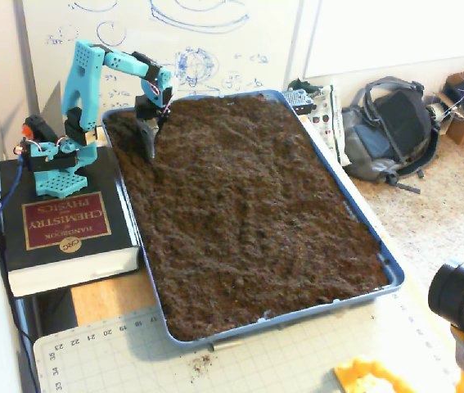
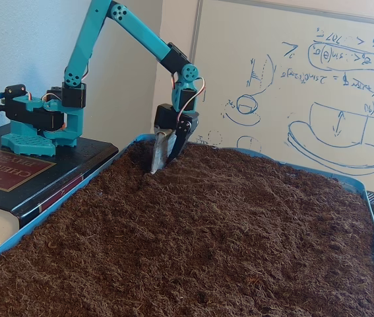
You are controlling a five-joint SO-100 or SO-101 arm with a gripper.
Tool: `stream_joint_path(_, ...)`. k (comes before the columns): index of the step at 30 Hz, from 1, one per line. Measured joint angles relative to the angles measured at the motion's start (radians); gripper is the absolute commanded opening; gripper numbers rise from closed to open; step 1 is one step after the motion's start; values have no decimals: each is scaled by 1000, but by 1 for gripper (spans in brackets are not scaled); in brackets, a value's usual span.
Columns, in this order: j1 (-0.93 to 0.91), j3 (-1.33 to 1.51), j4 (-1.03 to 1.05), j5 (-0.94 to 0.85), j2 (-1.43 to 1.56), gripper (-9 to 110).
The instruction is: Build a berm.
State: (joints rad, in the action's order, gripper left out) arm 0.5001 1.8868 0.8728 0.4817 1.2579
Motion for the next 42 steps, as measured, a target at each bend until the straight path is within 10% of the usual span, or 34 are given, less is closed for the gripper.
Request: stream_joint_path(42, -178, -449, -25, -235, -158, 0)
